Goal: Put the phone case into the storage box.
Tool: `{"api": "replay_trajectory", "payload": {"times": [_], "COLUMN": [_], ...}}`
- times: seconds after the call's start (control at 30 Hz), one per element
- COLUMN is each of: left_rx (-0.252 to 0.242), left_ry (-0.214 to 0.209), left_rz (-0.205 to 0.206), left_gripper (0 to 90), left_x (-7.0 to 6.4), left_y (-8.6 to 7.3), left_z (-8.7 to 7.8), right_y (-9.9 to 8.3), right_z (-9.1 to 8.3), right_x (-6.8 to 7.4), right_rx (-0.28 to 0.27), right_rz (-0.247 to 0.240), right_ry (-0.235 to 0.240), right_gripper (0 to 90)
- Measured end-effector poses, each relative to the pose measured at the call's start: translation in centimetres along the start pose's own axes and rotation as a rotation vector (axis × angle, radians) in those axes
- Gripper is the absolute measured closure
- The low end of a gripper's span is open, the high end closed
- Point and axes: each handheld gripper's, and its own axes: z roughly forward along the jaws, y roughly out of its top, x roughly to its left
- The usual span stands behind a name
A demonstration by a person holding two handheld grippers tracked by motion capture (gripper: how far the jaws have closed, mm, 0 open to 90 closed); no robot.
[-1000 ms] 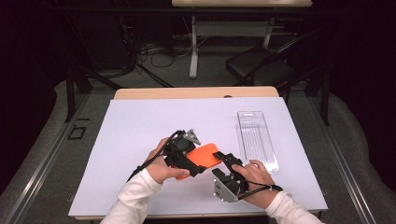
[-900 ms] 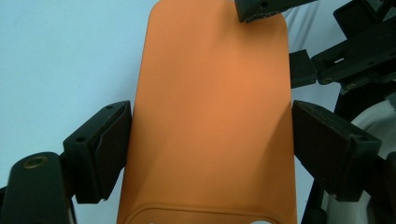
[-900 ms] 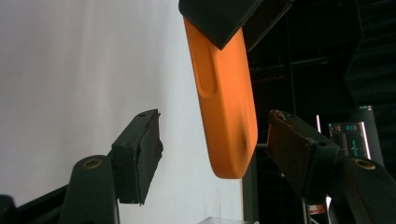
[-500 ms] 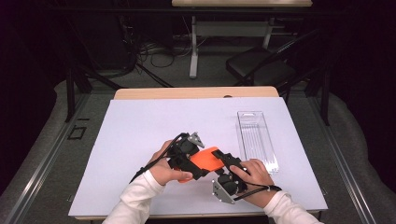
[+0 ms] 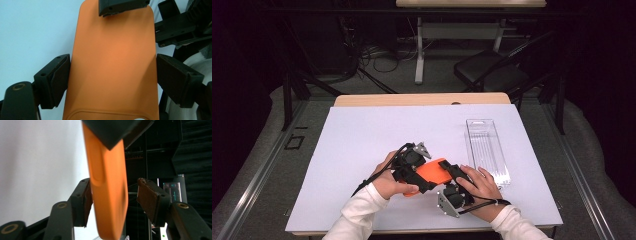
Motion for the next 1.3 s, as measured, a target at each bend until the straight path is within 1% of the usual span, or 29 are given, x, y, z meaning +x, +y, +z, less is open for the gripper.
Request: {"api": "replay_trajectory", "payload": {"times": [0.03,0.07,0.2,0.27,0.3,0.37,0.4,0.43,0.47,0.57,0.6,0.7,0.8,0.87,0.9,0.97,1.03,1.17,1.3], "left_rx": [0.000,0.000,0.002,0.004,0.005,0.003,0.005,0.005,0.012,0.013,0.013,0.009,0.008,0.005,0.004,0.012,0.010,0.012,0.009], "left_ry": [-0.001,-0.002,-0.002,-0.004,-0.007,-0.011,-0.015,-0.017,-0.017,-0.022,-0.023,-0.024,-0.029,-0.030,-0.032,-0.034,-0.033,-0.040,-0.045], "left_rz": [-0.001,0.001,0.000,0.001,0.002,0.000,-0.001,-0.003,-0.004,-0.006,-0.007,-0.011,-0.012,-0.014,-0.016,-0.014,-0.013,-0.016,-0.021], "left_gripper": [15.5,15.5,15.5,15.5,15.5,15.5,15.5,15.5,15.5,15.5,15.5,15.5,15.5,15.5,15.5,15.5,15.5,15.5,15.5], "left_x": [0.0,0.0,-0.1,-0.1,-0.1,-0.2,-0.2,-0.3,-0.3,-0.3,-0.3,-0.3,-0.4,-0.4,-0.4,-0.4,-0.5,-0.5,-0.5], "left_y": [0.0,0.0,0.0,0.0,0.0,0.0,0.0,0.0,0.0,-0.1,-0.1,-0.1,-0.1,-0.1,-0.1,0.0,-0.1,0.0,-0.1], "left_z": [0.0,0.0,0.1,0.1,0.1,0.2,0.2,0.3,0.3,0.4,0.4,0.4,0.5,0.6,0.6,0.7,0.8,0.8,0.9], "right_y": [0.0,0.0,0.0,0.1,0.1,0.0,0.0,0.0,0.0,-0.2,-0.2,-0.3,-0.2,-0.2,-0.1,-0.1,-0.1,-0.1,-0.2], "right_z": [0.0,0.0,0.1,0.0,0.0,0.0,0.0,0.0,0.0,0.0,0.0,-0.1,0.0,0.1,0.1,0.1,0.1,0.2,0.2], "right_x": [0.1,0.1,0.4,0.5,0.6,0.6,0.7,0.8,0.9,1.2,1.3,1.5,1.6,1.7,1.8,1.8,1.8,1.8,1.8], "right_rx": [0.001,0.006,-0.003,-0.009,-0.013,-0.013,-0.015,-0.020,-0.023,-0.022,-0.023,-0.032,-0.029,-0.037,-0.041,-0.042,-0.036,-0.033,-0.034], "right_rz": [-0.003,-0.018,-0.017,-0.037,-0.035,-0.043,-0.042,-0.028,-0.021,-0.043,-0.058,-0.059,-0.077,-0.089,-0.080,-0.090,-0.111,-0.126,-0.130], "right_ry": [0.000,-0.006,-0.014,-0.023,-0.026,-0.045,-0.050,-0.054,-0.054,-0.067,-0.071,-0.075,-0.080,-0.082,-0.088,-0.093,-0.095,-0.100,-0.101], "right_gripper": [45.5,46.2,48.7,50.1,50.6,51.8,53.2,56.1,56.6,58.4,59.1,60.9,62.0,62.4,62.9,64.6,66.0,68.8,71.8]}}
